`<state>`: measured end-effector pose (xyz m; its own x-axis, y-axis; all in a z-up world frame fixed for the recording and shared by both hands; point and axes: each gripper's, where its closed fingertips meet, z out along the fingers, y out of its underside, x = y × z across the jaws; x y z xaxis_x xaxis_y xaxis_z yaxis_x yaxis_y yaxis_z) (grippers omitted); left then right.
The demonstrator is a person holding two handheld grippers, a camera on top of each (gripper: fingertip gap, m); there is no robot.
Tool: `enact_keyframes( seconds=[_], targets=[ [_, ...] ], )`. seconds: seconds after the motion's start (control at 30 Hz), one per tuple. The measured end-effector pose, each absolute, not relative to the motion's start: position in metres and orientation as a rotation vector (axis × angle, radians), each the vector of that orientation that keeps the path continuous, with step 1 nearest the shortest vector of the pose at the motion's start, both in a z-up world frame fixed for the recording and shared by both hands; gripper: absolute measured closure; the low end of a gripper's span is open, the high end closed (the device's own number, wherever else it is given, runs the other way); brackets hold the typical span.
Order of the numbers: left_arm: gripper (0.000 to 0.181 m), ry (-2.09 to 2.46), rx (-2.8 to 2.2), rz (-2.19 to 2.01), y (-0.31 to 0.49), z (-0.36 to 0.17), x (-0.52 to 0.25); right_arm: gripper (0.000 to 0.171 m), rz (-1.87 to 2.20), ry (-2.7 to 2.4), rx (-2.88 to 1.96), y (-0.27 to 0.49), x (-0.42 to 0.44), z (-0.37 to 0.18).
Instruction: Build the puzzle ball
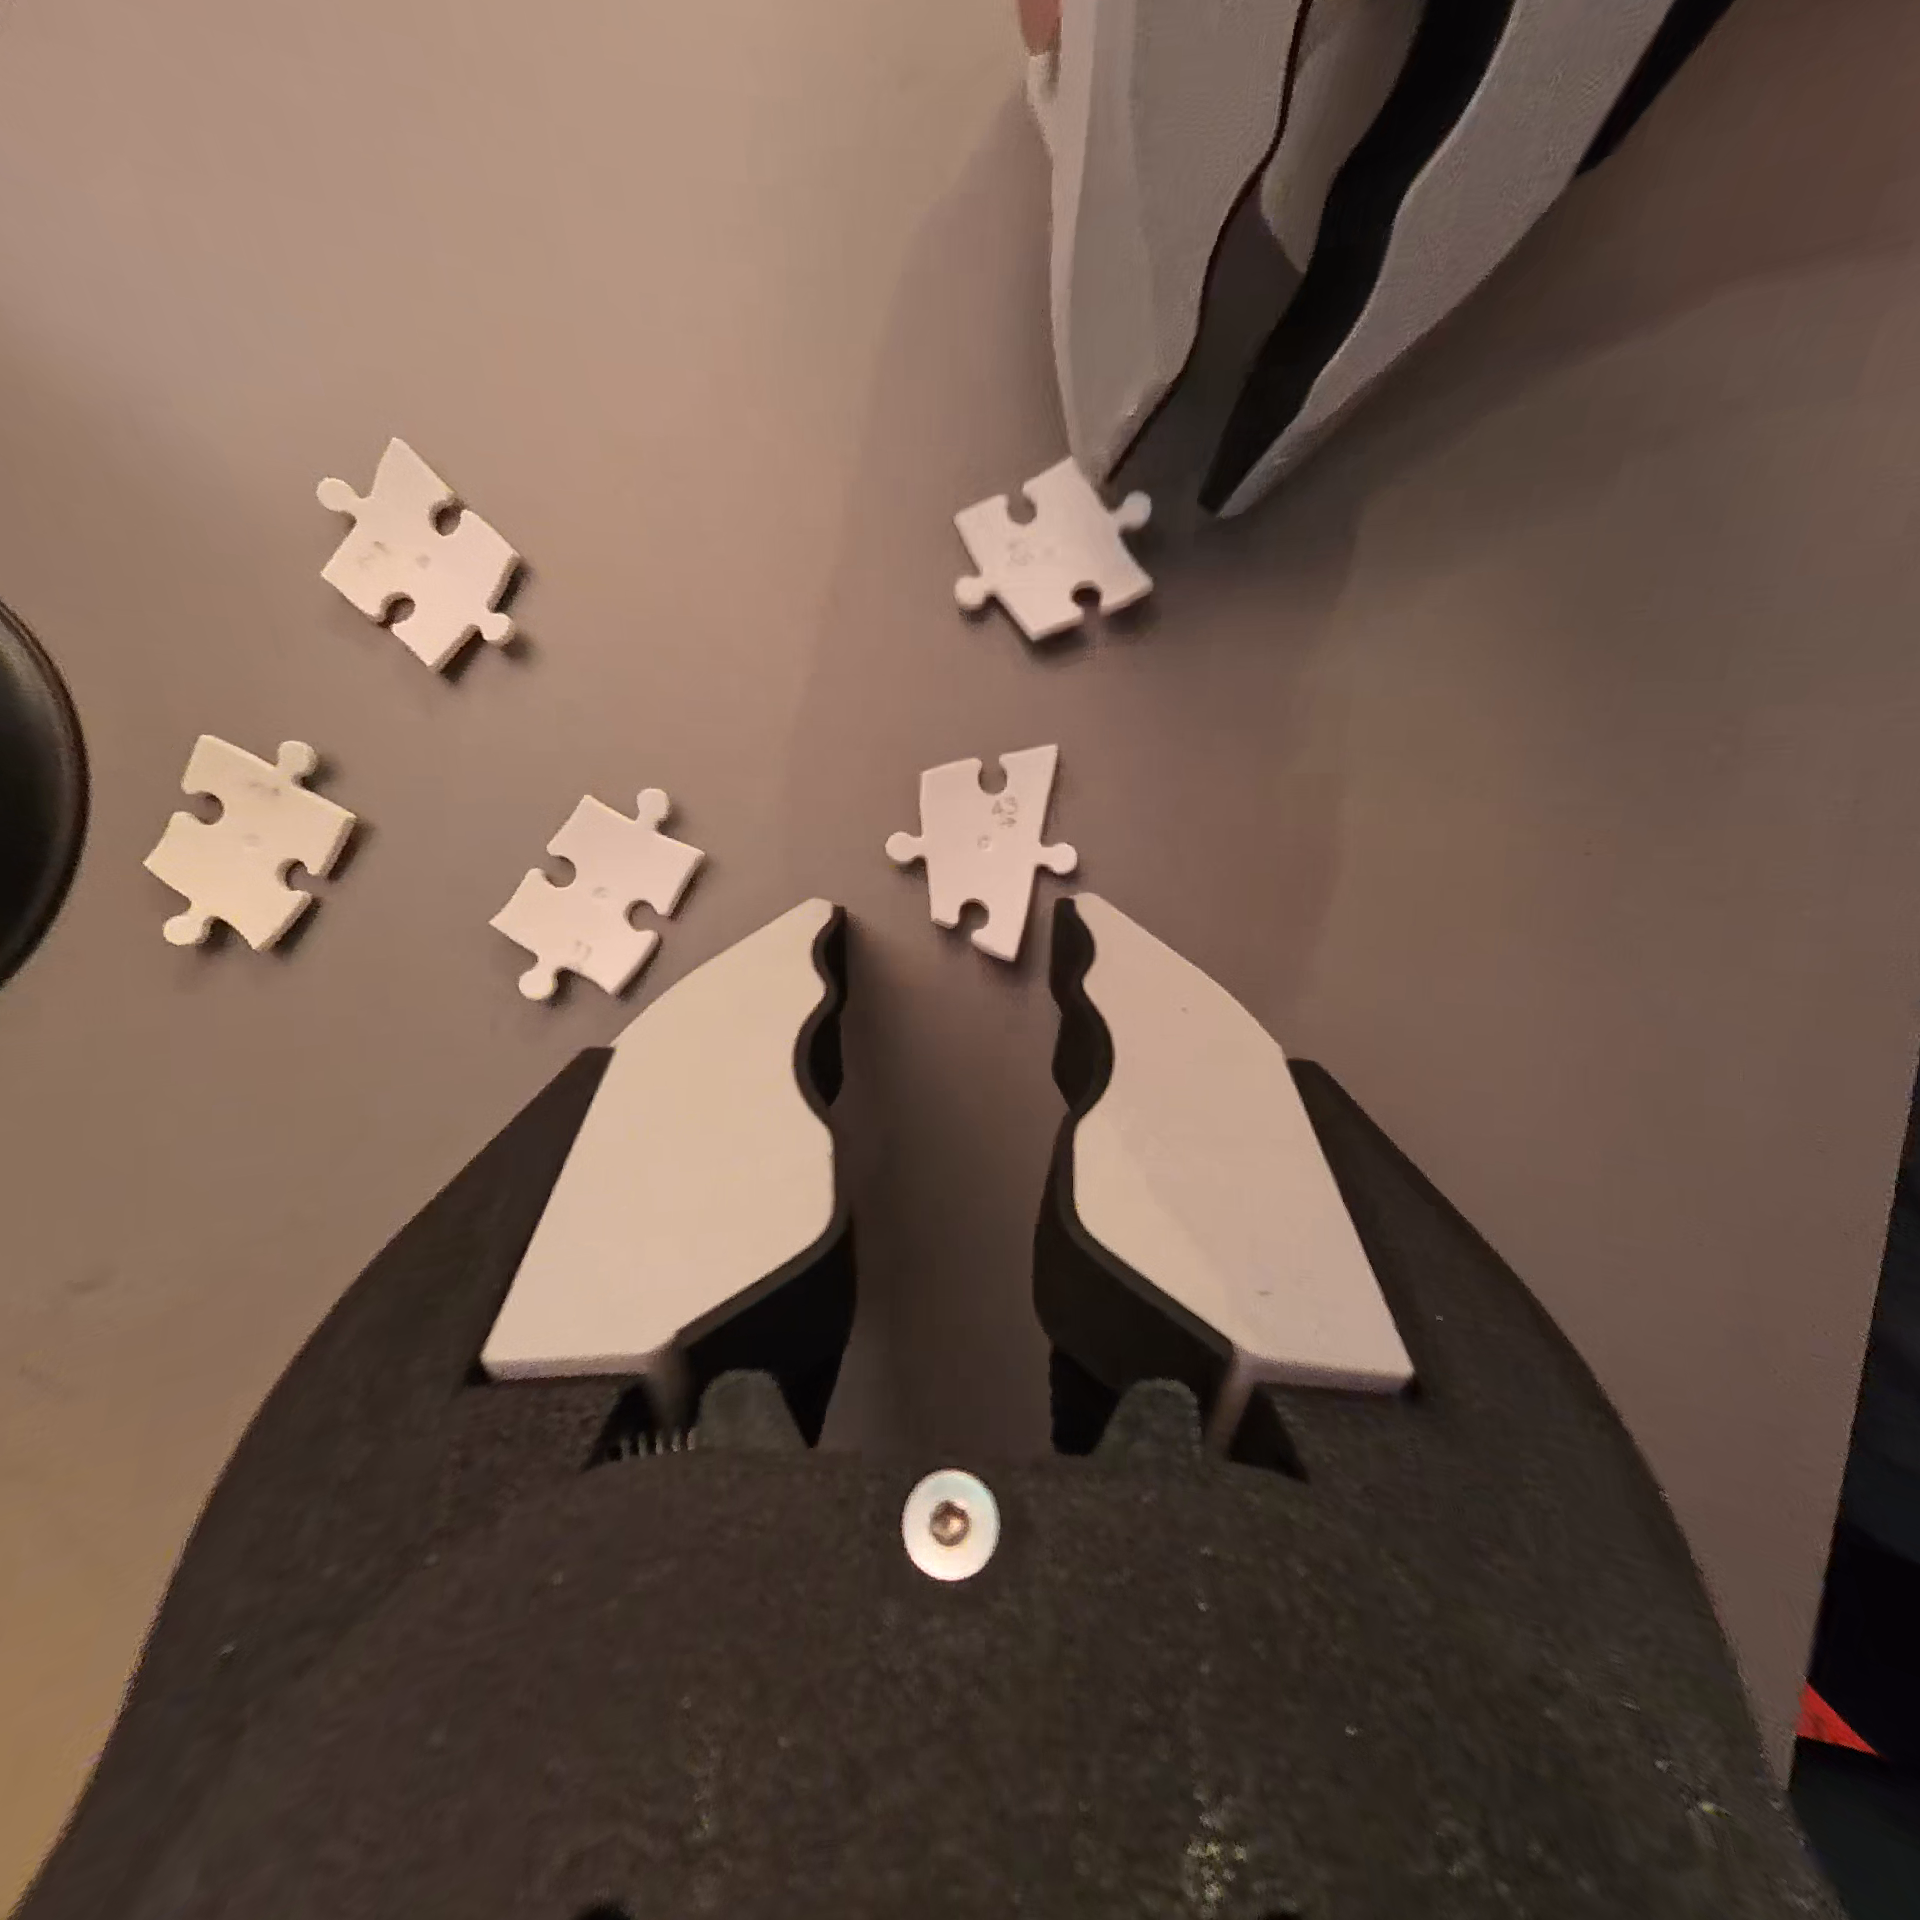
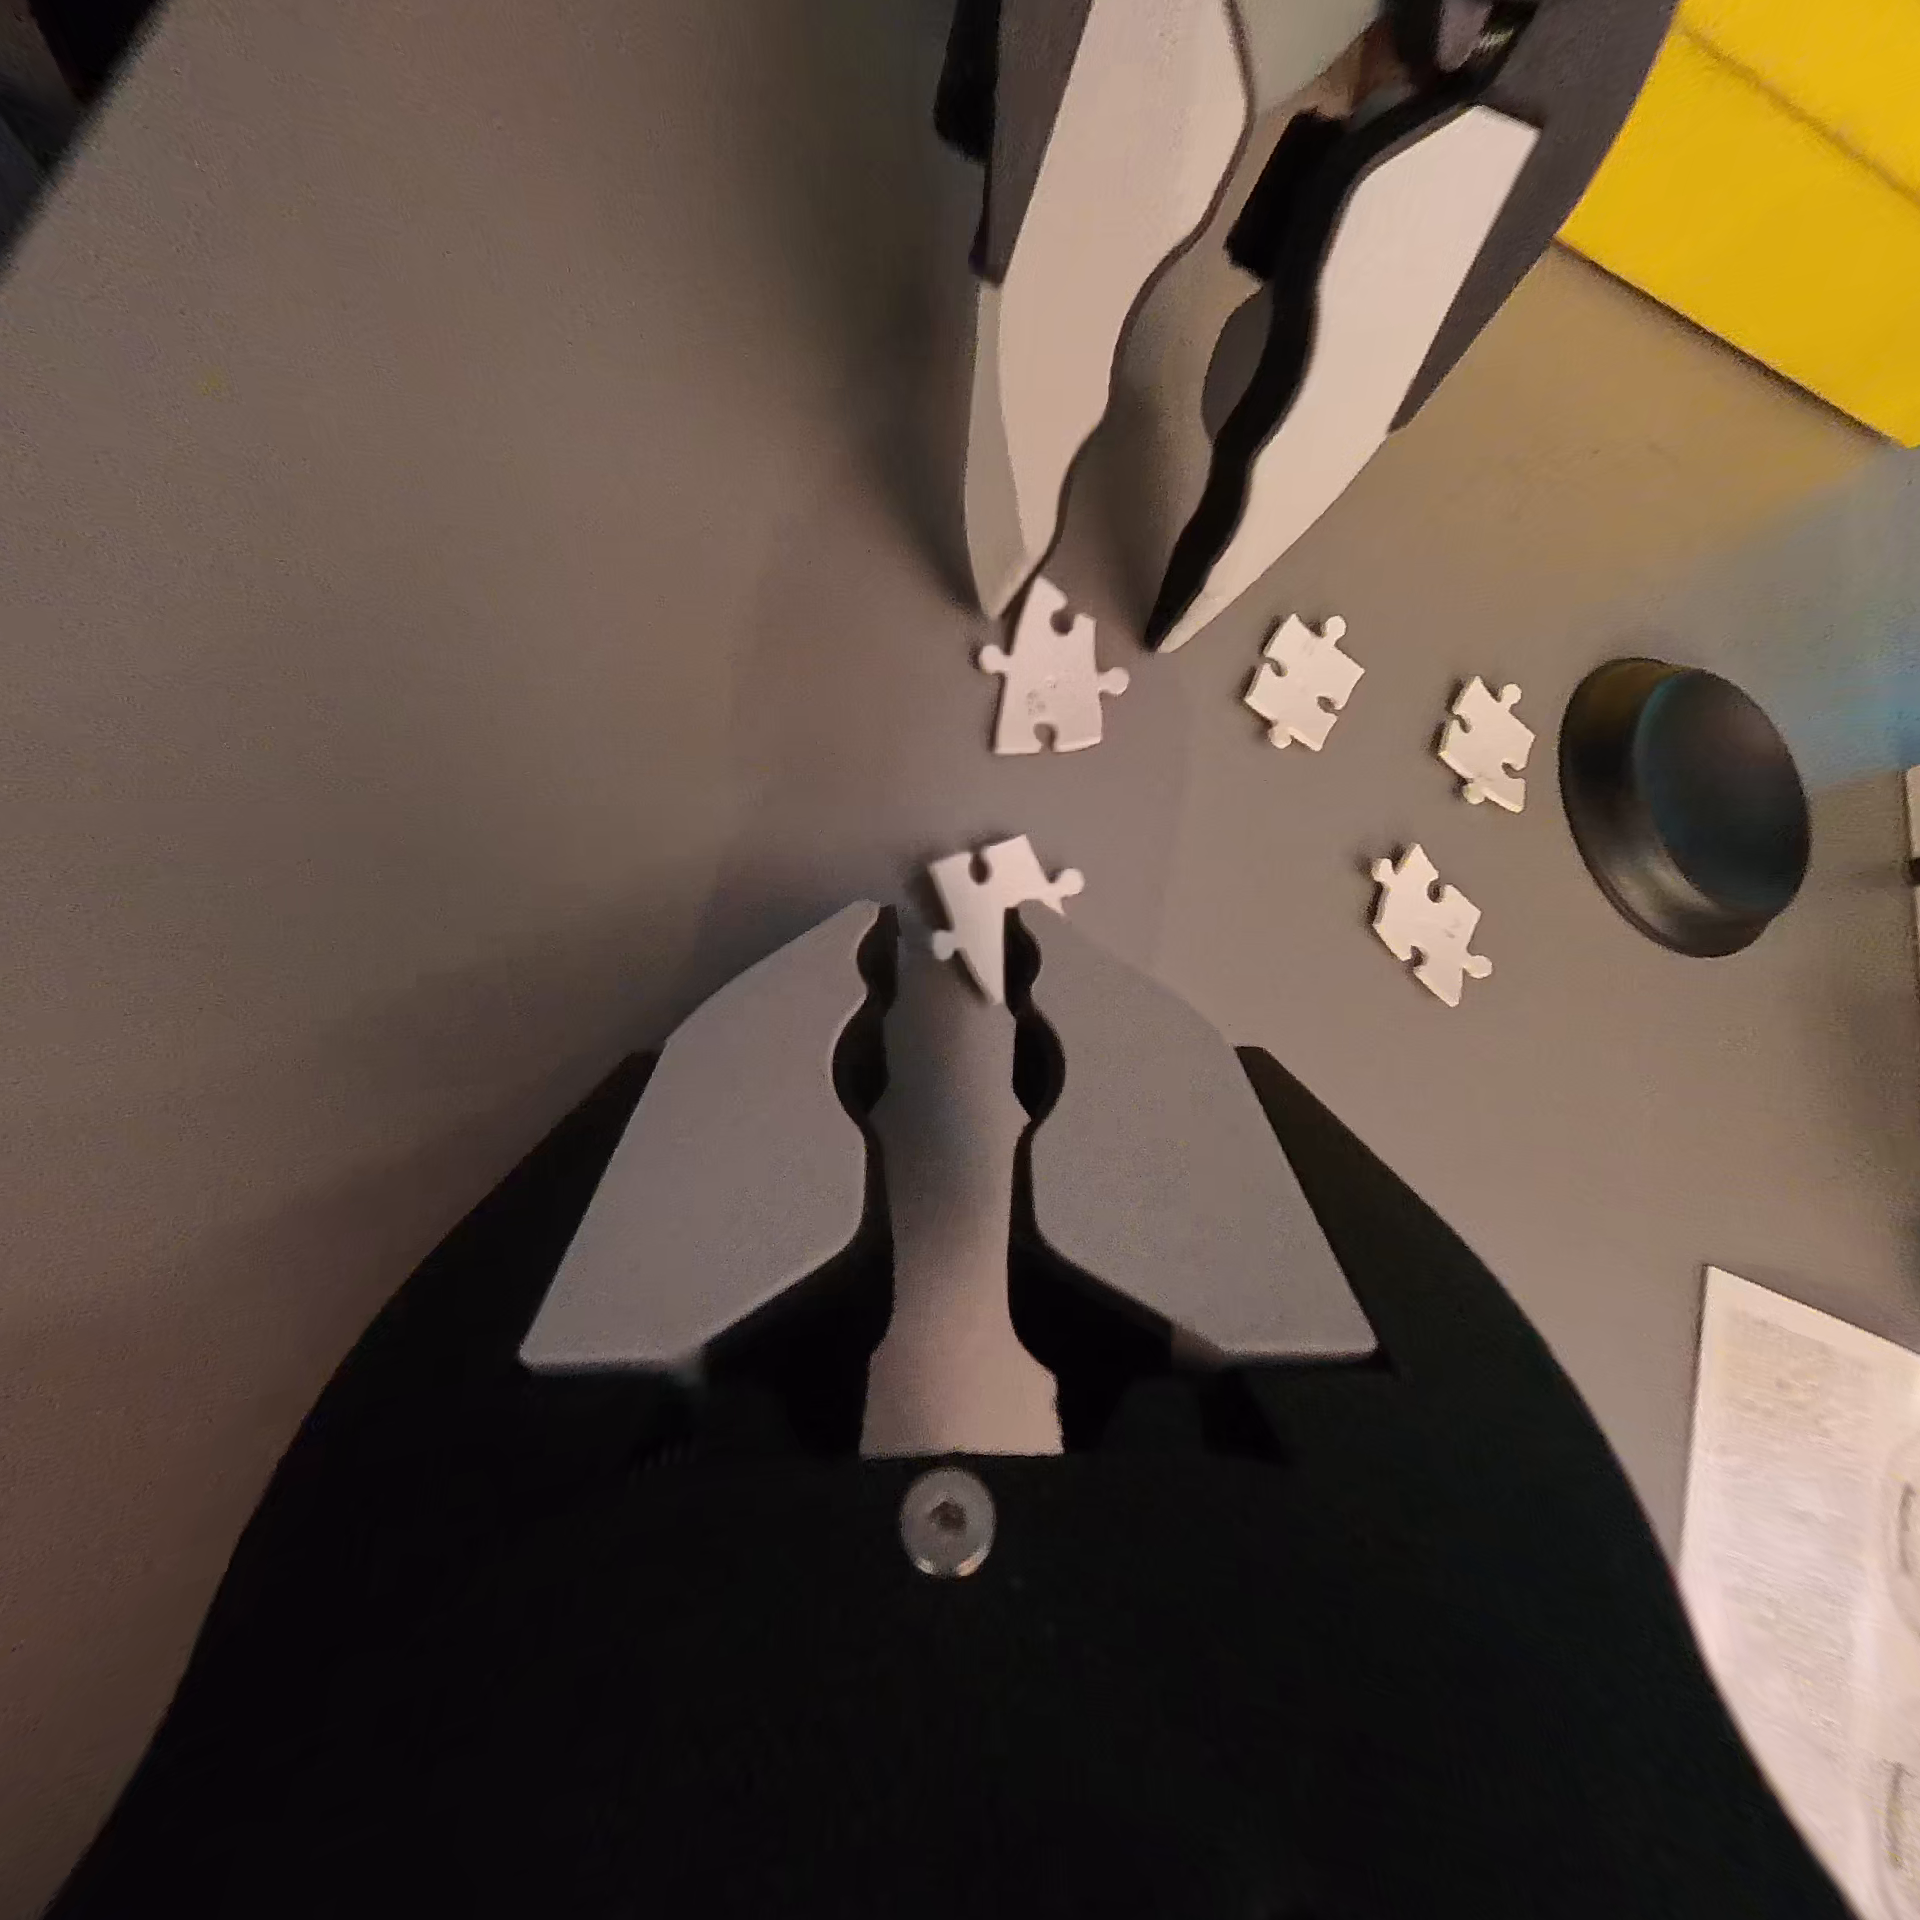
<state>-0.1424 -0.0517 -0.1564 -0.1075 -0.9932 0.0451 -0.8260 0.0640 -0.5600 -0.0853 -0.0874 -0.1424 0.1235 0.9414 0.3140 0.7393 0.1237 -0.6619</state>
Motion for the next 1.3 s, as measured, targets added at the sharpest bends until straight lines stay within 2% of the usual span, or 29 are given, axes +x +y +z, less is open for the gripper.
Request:
enact_keyframes(
  seconds=[0.17,0.23,0.43,0.57,0.83,0.87,0.97,1.3],
  targets=[
    [0.156,2.011,-1.801,-0.598,-0.048,-0.157,-0.140,0.151,0.425,-1.564,-1.657,-0.084,-0.080,-0.130],
    [0.171,2.023,-1.776,-0.562,-0.047,-0.158,-0.140,0.151,0.449,-1.539,-1.652,-0.084,-0.079,-0.126],
    [0.173,2.039,-1.758,-0.555,-0.050,-0.158,-0.140,0.151,0.521,-1.510,-1.642,-0.086,-0.082,-0.123],
    [0.181,2.028,-1.745,-0.540,-0.049,-0.155,-0.139,0.151,0.547,-1.494,-1.629,-0.087,-0.083,-0.119],
    [0.181,1.993,-1.762,-0.545,-0.045,-0.153,-0.140,0.146,0.628,-1.419,-1.674,-0.083,-0.092,-0.114],
    [0.173,1.993,-1.784,-0.585,-0.048,-0.153,-0.139,0.144,0.642,-1.419,-1.685,-0.082,-0.095,-0.114],
    [0.131,2.020,-1.840,-0.661,-0.055,-0.155,-0.137,0.143,0.621,-1.430,-1.722,-0.076,-0.099,-0.120],
    [0.121,2.151,-1.660,-0.634,-0.059,-0.159,-0.118,0.143,0.632,-1.430,-1.728,-0.079,-0.093,-0.126]
  ],
)
